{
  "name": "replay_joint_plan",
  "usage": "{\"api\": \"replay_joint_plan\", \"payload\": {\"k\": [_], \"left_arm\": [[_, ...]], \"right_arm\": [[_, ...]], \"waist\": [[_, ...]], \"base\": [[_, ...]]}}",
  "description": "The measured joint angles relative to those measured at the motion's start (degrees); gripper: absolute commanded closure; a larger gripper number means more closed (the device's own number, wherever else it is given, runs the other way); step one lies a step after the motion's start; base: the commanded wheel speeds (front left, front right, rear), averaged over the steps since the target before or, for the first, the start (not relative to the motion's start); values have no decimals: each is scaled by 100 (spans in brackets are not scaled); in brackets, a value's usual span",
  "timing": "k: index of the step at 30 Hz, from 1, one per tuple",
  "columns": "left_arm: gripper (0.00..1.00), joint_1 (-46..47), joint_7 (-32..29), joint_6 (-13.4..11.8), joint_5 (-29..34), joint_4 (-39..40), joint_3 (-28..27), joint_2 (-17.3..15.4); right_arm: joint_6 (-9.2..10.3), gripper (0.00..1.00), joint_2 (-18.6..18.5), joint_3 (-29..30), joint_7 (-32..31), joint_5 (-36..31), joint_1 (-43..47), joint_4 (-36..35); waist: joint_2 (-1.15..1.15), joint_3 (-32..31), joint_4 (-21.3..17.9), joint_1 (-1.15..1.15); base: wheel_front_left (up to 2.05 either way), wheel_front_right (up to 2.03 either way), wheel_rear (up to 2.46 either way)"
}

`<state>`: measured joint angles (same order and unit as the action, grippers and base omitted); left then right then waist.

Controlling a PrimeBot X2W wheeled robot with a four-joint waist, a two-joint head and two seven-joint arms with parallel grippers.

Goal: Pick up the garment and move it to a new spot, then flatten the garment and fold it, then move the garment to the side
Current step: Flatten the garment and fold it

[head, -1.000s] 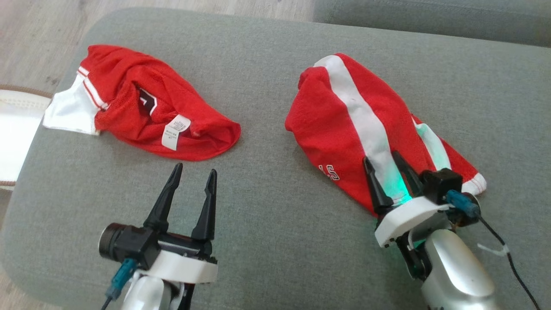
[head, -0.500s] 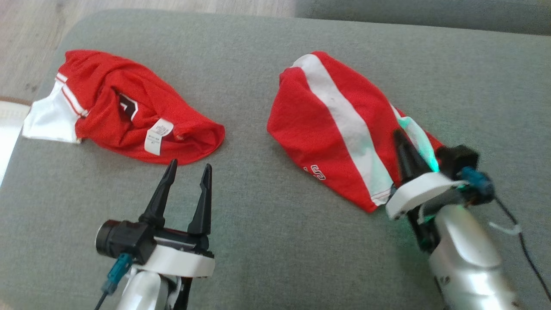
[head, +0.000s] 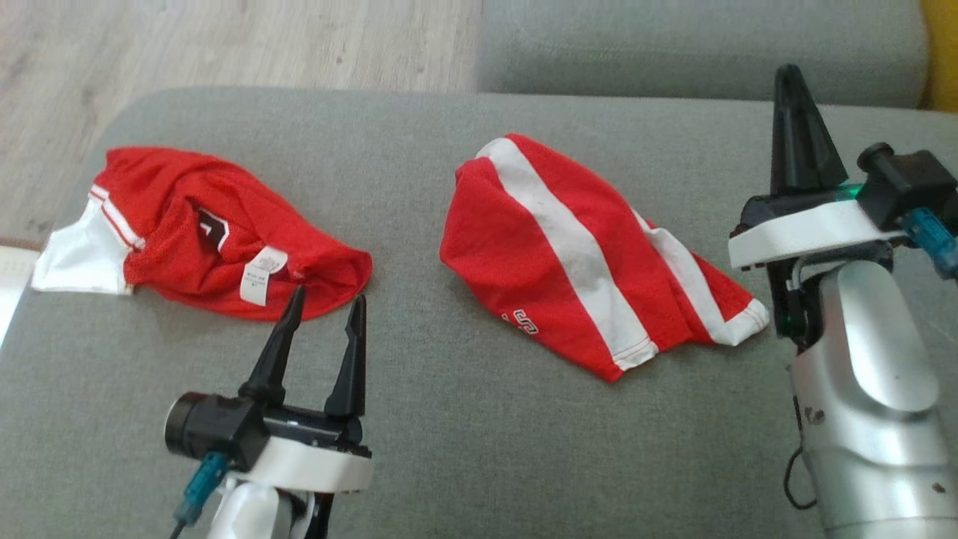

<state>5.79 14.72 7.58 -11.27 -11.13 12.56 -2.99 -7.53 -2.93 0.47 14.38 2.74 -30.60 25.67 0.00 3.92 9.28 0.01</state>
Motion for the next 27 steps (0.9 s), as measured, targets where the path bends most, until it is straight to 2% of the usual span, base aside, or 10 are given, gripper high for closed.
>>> {"api": "replay_joint_plan", "payload": {"k": [5,11,16,17,18,27], "left_arm": [[0,-151,0,0,1,230,54,1],[0,-322,0,0,27,302,60,1],[0,-542,0,0,34,333,47,1],[0,-577,0,0,34,345,40,0],[0,-605,0,0,33,365,36,0],[0,-599,0,0,32,399,64,1]], "right_arm": [[0,100,2,-371,1,390,532,-492],[0,100,8,-762,1,764,1987,-1050],[0,100,16,-865,0,1055,2894,-1491],[0,67,18,-866,0,1026,3020,-1572],[0,0,19,-859,0,1040,3107,-1630],[0,0,19,-799,0,1073,3089,-1786]], "waist": [[0,-209,-76,0],[0,-367,-242,0],[0,-451,-414,1],[0,-454,-444,1],[0,-452,-470,0],[0,-334,-473,0]], "base": [[0,0,0],[0,0,0],[0,0,0],[0,0,0],[0,0,0],[0,0,0]]}}
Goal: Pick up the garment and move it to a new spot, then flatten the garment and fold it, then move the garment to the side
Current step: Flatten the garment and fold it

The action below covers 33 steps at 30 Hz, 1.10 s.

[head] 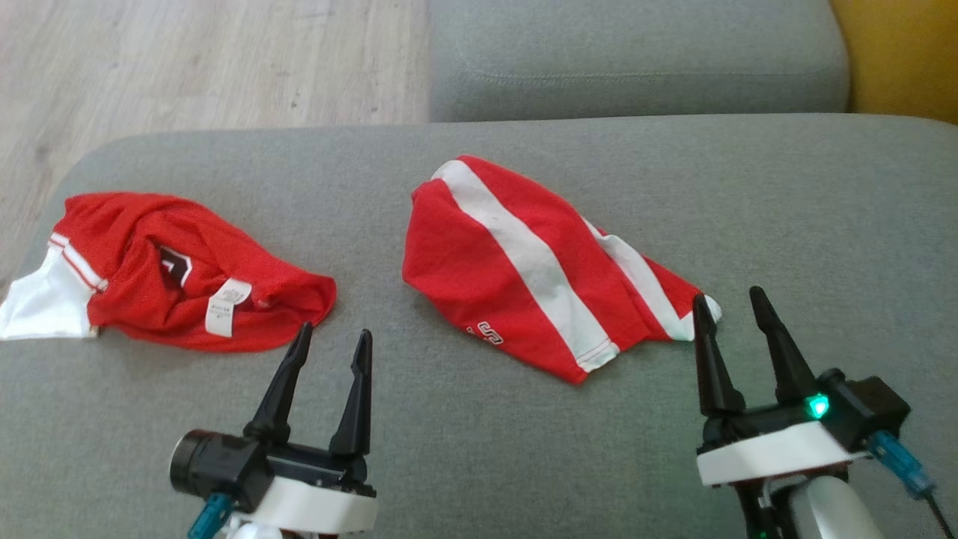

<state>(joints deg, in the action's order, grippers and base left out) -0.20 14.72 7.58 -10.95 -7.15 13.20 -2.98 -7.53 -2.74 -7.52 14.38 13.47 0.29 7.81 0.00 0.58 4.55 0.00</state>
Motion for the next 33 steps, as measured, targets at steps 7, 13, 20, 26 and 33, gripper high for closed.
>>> {"api": "replay_joint_plan", "payload": {"k": [7,13,20,26,33], "left_arm": [[0,116,0,0,-1,-11,160,-1],[0,450,0,0,-34,-109,247,3],[0,547,0,0,-178,-193,394,7],[0,751,0,0,-285,-208,525,9],[0,812,0,0,-321,-255,530,9]], "right_arm": [[0,0,0,-215,-90,-278,-377,341],[0,0,-4,-482,-556,-748,-1112,1073],[0,0,-8,-559,-894,-829,-1811,2053],[0,0,-23,-469,-877,-1080,-2522,3009],[0,69,-31,-666,-814,-1050,-2863,3812]], "waist": [[0,213,162,0],[0,539,460,-1],[0,886,842,-1],[0,1141,1118,-1],[0,1240,1196,-1]], "base": [[0,0,0],[0,0,0],[0,0,0],[0,0,0],[0,0,0]]}}
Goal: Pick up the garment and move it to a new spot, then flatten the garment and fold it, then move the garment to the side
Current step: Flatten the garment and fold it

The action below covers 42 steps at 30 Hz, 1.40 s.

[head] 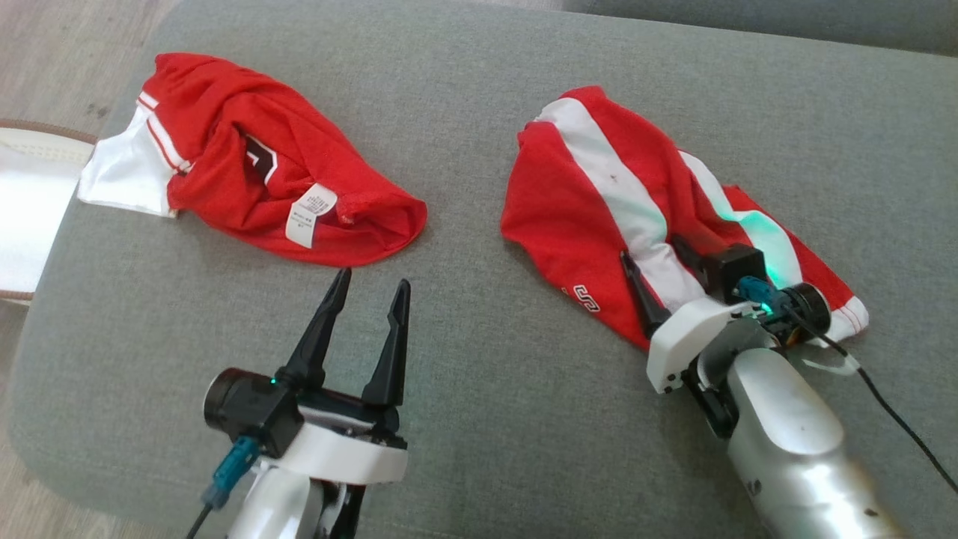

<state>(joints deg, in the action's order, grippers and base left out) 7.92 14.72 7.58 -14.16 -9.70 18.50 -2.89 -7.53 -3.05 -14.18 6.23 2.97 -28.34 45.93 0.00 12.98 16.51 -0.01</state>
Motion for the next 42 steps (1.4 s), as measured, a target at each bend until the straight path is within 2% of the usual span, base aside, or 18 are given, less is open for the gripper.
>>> {"api": "replay_joint_plan", "payload": {"k": [1,6,11,16,20,23,26,30,34,35,37,42], "left_arm": [[0,12,0,0,0,-1,-3,0],[0,9,0,0,2,-34,-27,1],[0,5,0,0,12,-33,-123,4],[0,-14,0,0,62,-24,-186,4],[0,-92,0,0,60,4,-205,3],[0,-216,0,0,60,21,-226,3],[0,-350,0,0,60,29,-275,2],[0,-452,0,0,60,53,-377,0],[0,-515,0,0,60,62,-396,0],[0,-524,0,0,60,63,-393,0],[0,-542,0,0,60,63,-390,1],[0,-560,0,0,70,59,-389,1]], "right_arm": [[0,100,-4,-59,77,7,-54,74],[0,100,-14,-201,549,110,-222,143],[0,100,-13,500,756,-314,-337,-19],[0,100,-22,1136,798,-810,-388,-608],[0,100,-23,1031,811,-937,-398,-1434],[0,100,-23,880,814,-1060,-347,-1686],[0,100,-18,853,813,-1187,66,-1745],[0,100,-15,847,757,-1268,1145,-1745],[0,100,-8,767,489,-1267,1846,-1689],[0,2,8,762,394,-1280,2012,-1638],[0,0,12,748,359,-1260,2270,-1622],[0,0,34,387,407,-669,2480,-1927]], "waist": [[0,-1,-12,0],[0,-42,-135,0],[0,-179,-332,0],[0,-406,-539,1],[0,-601,-667,1],[0,-740,-738,1],[0,-849,-806,1],[0,-949,-899,2],[0,-990,-1009,1],[0,-1000,-1047,2],[0,-1020,-1121,1],[0,-1045,-1305,1]], "base": [[0,0,0],[0,0,0],[0,0,0],[0,0,0],[0,0,0],[0,0,0],[0,0,0],[0,0,0],[0,0,0],[0,0,0],[0,0,0],[0,0,0]]}}
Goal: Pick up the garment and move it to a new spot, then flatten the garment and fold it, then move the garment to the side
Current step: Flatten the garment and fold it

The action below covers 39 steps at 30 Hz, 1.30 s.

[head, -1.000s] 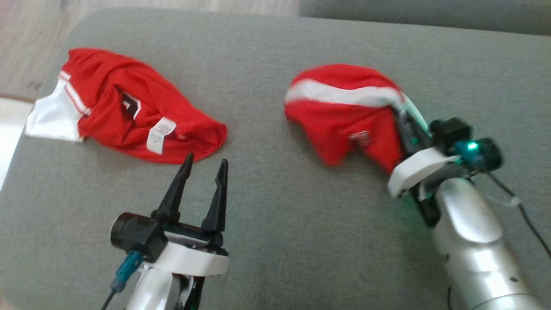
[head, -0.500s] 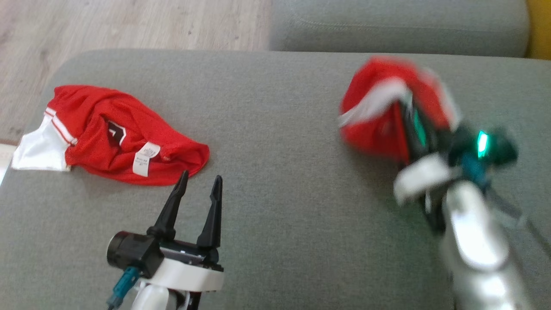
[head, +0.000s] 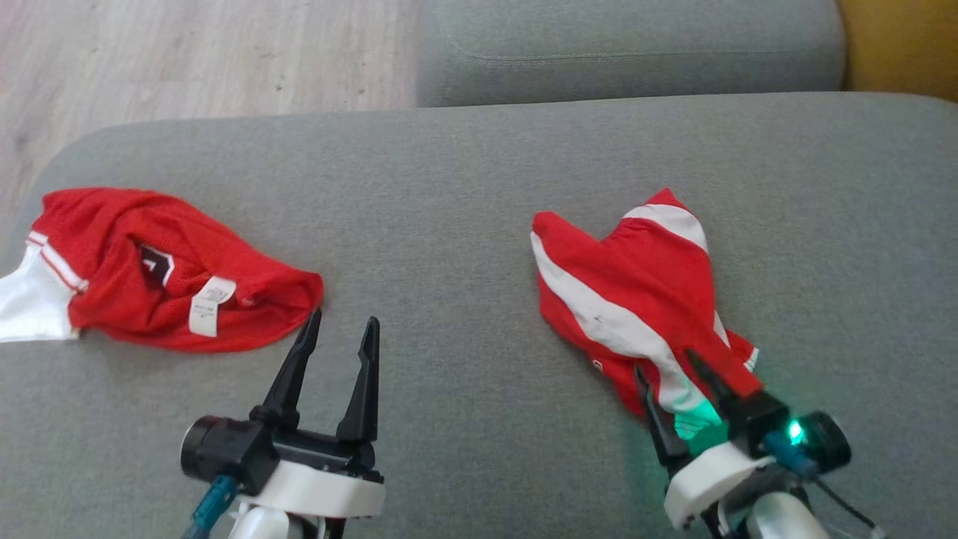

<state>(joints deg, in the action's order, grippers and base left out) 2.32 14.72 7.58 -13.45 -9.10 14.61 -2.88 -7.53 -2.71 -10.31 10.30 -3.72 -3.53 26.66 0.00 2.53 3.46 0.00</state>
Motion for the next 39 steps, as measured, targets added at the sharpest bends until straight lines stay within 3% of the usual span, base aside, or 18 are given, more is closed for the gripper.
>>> {"api": "replay_joint_plan", "payload": {"k": [10,18,22,26,33,39], "left_arm": [[0,1,0,0,25,29,18,-1],[0,2,0,0,-19,89,67,-1],[0,8,0,0,-19,93,118,-1],[0,90,0,0,-57,89,196,-1],[0,385,0,0,-176,44,427,2],[0,447,0,0,-270,-1,458,1]], "right_arm": [[0,0,-1,-197,356,1031,2,-1597],[0,0,0,89,392,1043,142,-1705],[0,0,1,635,187,880,-109,-1415],[0,0,-3,1435,-749,643,-1004,-710],[0,0,-5,2018,-1980,125,-2526,602],[0,0,-10,2564,-2483,-324,-2786,1429]], "waist": [[0,-53,-120,0],[0,-11,104,0],[0,117,233,0],[0,320,368,-2],[0,651,695,-2],[0,799,920,-2]], "base": [[0,0,0],[0,0,0],[0,0,0],[0,0,0],[0,0,0],[0,0,0]]}}
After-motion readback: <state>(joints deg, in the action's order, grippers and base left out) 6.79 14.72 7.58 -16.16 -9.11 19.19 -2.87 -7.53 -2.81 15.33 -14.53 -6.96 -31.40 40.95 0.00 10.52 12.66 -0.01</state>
